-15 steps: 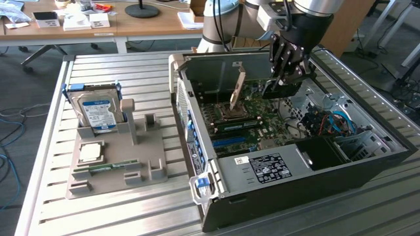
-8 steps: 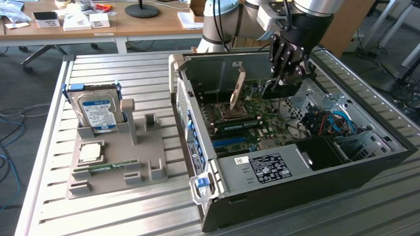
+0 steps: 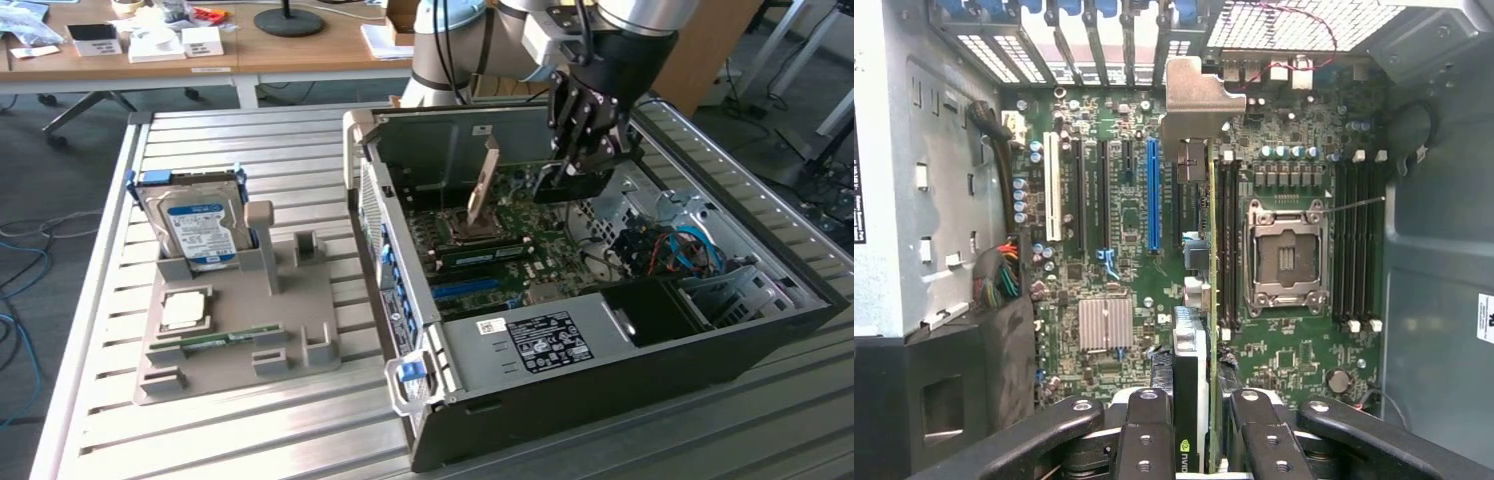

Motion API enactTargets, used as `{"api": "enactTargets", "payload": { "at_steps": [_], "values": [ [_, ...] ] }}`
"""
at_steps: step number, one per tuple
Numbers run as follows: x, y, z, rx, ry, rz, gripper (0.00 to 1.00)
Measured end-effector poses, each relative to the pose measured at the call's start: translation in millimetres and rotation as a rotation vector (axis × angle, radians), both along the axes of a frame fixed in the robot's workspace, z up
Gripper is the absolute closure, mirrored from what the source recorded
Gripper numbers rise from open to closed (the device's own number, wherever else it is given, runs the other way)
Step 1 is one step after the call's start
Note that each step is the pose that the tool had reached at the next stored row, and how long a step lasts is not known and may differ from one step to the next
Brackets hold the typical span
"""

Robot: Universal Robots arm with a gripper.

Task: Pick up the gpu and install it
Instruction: 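Insert the gpu into the slot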

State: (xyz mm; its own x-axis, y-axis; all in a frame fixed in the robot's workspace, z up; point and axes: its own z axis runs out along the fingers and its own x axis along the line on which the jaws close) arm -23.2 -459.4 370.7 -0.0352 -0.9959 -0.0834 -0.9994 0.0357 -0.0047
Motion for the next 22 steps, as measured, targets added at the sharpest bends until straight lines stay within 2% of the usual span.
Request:
{"api": "enactTargets", "payload": {
  "at_steps": [5,11,22],
  "values": [
    [-0.7,-1.2,-5.7,-0.0010,0.0007,0.000,0.73],
    [-1.4,-1.4,-13.6,-0.0025,0.0041,0.000,0.73],
    [-1.4,-1.4,-14.2,-0.0030,0.0043,0.000,0.73]
  ]
}}
